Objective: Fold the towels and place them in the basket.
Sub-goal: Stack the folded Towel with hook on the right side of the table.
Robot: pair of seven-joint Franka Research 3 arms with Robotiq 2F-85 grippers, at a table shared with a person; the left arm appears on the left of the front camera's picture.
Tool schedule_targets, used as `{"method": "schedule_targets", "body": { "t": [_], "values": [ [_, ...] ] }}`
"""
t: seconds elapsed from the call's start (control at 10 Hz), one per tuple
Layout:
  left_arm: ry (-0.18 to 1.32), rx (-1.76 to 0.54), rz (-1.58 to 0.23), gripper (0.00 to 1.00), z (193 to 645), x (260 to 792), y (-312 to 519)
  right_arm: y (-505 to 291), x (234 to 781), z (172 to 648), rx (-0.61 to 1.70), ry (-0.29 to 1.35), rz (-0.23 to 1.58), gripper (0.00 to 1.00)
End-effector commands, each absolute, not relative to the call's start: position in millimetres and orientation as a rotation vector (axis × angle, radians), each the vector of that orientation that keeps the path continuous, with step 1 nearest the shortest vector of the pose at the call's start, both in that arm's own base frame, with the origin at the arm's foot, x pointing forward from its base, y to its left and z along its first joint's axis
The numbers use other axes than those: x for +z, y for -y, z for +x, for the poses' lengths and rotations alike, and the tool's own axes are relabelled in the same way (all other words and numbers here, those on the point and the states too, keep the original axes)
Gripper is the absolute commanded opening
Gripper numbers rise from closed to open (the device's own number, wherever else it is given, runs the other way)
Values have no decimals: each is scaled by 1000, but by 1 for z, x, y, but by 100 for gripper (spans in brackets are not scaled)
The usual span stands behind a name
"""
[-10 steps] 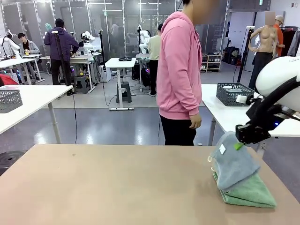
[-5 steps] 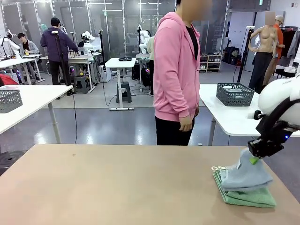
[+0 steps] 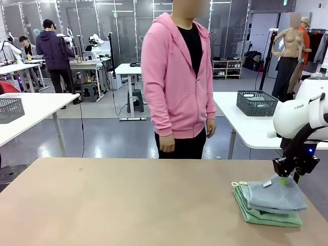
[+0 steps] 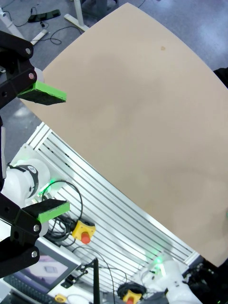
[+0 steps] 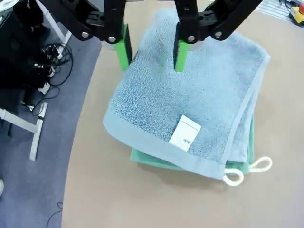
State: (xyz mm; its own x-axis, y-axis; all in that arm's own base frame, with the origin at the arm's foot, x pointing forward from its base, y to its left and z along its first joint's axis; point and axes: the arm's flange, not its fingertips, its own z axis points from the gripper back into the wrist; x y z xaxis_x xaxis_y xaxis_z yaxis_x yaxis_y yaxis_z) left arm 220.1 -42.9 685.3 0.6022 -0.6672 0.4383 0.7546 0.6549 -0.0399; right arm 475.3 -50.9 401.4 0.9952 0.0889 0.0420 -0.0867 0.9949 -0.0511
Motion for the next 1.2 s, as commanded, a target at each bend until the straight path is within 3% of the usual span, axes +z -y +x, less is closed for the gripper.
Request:
{"method": "schedule_targets", "body": {
  "t": [0.0,0.1,0.2,0.4,1.1],
  "values": [
    [409,-835,-227,100,219,685,44,42,411,473,56,17,-66,100],
    [409,-835,-227,100,219,685,44,39,413,469,49,15,-63,100],
    [409,-835,-227,100,219,685,44,37,415,466,44,17,-61,81],
    [409,-835,-227,100,219,685,44,33,416,464,42,22,-72,100],
    [409,-835,-227,100,219,685,44,39,415,468,70,24,-50,100]
  ]
}}
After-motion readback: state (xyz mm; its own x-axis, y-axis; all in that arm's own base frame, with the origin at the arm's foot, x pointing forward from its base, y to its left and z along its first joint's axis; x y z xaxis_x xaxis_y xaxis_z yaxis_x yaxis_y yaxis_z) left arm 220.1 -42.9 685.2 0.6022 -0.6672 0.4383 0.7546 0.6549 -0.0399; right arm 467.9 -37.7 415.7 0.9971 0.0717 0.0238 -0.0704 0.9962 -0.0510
